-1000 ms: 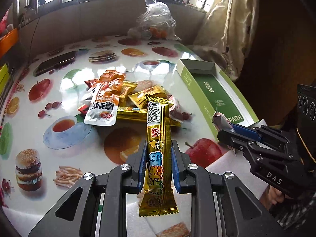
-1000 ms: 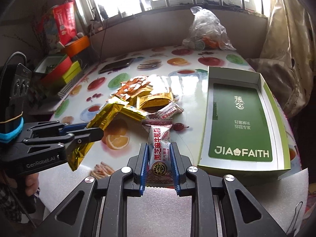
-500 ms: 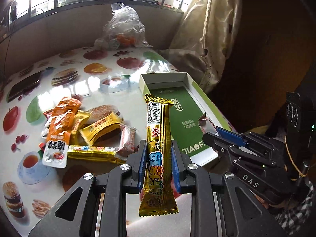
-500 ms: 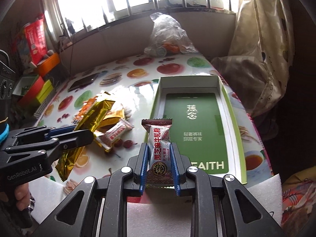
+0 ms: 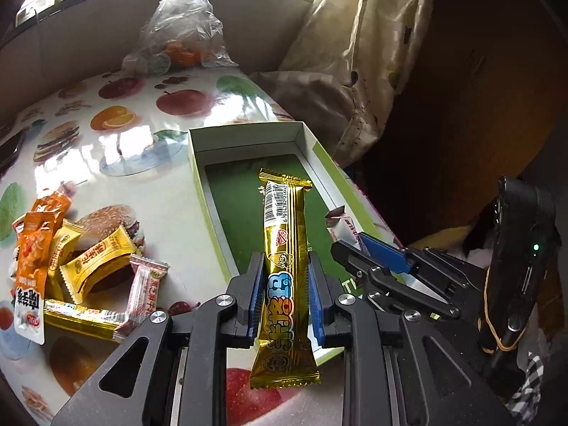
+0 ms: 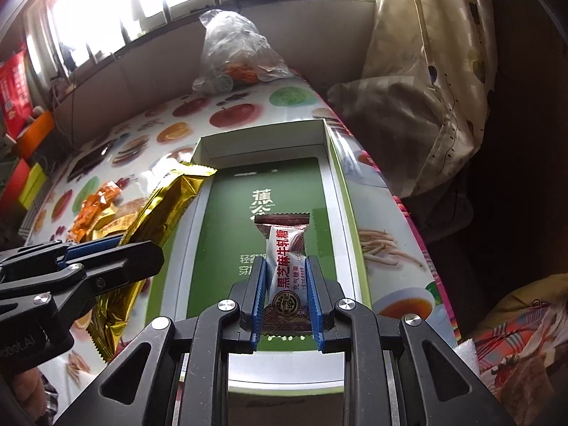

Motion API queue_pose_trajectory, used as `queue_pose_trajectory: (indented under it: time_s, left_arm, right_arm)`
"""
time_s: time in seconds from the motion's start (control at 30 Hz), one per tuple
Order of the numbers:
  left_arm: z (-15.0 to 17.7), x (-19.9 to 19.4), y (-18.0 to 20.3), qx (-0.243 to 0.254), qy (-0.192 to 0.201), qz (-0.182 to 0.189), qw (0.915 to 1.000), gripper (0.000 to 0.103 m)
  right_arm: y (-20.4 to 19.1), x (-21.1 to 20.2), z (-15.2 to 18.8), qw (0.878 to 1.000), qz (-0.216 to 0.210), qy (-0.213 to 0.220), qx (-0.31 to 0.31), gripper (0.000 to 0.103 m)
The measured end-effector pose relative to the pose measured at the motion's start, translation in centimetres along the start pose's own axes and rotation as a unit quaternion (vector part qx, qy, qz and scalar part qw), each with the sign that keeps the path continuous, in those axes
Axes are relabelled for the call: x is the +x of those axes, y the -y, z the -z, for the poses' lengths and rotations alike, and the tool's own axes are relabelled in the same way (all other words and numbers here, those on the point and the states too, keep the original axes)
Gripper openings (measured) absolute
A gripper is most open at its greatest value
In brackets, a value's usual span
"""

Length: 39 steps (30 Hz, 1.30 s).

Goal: Organize snacks
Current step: 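Carry both snacks into the green box and lower them onto its base, then open both grippers to release the snacks and withdraw toward the pile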

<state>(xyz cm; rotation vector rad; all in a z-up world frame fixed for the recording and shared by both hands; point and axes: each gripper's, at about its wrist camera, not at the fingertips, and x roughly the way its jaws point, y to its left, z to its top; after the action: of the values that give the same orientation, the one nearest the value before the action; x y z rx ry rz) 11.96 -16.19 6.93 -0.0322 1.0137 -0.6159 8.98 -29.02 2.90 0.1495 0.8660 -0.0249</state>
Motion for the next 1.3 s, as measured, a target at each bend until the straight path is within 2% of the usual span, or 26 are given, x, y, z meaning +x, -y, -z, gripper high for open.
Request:
queue_pose_trajectory:
  time_s: [0.17, 0.27, 0.67, 0.97, 1.03, 1.1, 1.23, 1.3]
  left_arm:
    - [-0.4, 1.6, 0.2, -0.008, -0.013, 0.005, 0.9999, 0.024]
    - [-0.6, 2.4, 0.2, -0.004, -0.017, -0.015, 0.9997, 0.024]
    - [-0.7, 4.2, -0.1, -0.013, -0.036, -0.01, 0.9992, 0.024]
    - [-0.6, 4.6, -0.1, -0.014, -0.04, -0.01, 0.9991, 0.025]
    - [-0.5, 4.4, 0.0, -0.013, -0.036, -0.01, 0.9992, 0.028]
    - [-0.4, 4.0, -0.1, -0.014, -0.031, -0.011, 0.9994, 0.037]
    - [-0.1, 2.7, -0.1, -0.01, -0.02, -0.017, 0.9996, 0.038]
    - [0.2, 1.9, -0.1, -0.009, -0.011, -0.022, 0.9997, 0.038]
  right_arm:
    - [0.7, 1.2, -0.2, 1.0, 0.008, -0.007, -0.002, 0.021]
    - [0.8, 1.7, -0.3, 1.0, 0.019, -0.009, -0.008, 0.021]
    - [0.7, 2.4, -0.2, 0.999, 0.033, -0.011, -0.025, 0.022]
    - [0.8, 2.1, 0.0, 0.999, 0.027, -0.004, -0.027, 0.03]
    - [0.8, 1.9, 0.1, 0.999, 0.026, -0.004, -0.026, 0.031]
    - [0.7, 1.7, 0.2, 0.999, 0.025, -0.002, -0.025, 0.034]
    - [0.3, 1.1, 0.4, 0.999, 0.027, 0.005, -0.027, 0.039]
    - [0.2, 0.7, 0.5, 0.999, 0.03, 0.01, -0.027, 0.046]
